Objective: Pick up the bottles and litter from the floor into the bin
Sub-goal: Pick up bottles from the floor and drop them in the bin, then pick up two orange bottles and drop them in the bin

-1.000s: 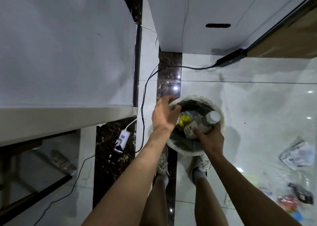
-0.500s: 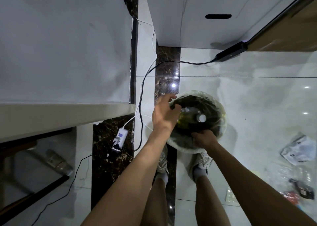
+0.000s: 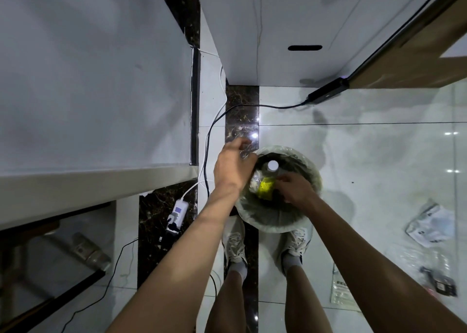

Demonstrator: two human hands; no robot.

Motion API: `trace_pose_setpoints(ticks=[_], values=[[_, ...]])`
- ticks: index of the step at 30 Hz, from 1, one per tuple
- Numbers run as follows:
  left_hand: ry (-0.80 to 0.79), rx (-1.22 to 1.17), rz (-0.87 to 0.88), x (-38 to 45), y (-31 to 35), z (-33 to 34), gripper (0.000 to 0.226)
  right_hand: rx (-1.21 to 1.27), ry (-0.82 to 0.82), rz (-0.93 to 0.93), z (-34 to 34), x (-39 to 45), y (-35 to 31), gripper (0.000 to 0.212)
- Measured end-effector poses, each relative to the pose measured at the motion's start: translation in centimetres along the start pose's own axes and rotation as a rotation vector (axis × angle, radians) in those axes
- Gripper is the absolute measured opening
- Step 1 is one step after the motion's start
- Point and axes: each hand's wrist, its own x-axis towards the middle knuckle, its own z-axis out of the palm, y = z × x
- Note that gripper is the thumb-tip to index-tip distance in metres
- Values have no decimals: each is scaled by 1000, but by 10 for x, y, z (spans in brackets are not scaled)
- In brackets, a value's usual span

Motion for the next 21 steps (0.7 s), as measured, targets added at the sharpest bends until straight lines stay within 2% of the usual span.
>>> trace_pose_setpoints(ticks=[5,10,15,18,21], values=[[-61,19,7,-7,36,-15,33,-50,38,-97,-48,-29,-39,31],[-78,203,78,-25,80,-40,32,-353,294,-323,-98,-80,-66,35],[-24,177,189,-51,132,-69,29,-360,348,-388,-149,-133,-86,39],[-55,272,273,-67,170,-91,38,-344,388,-415,-176,-164,-98,40],[-23,340,272,-88,207,-115,31,-348,413,-427,-203,-199,-111,41]])
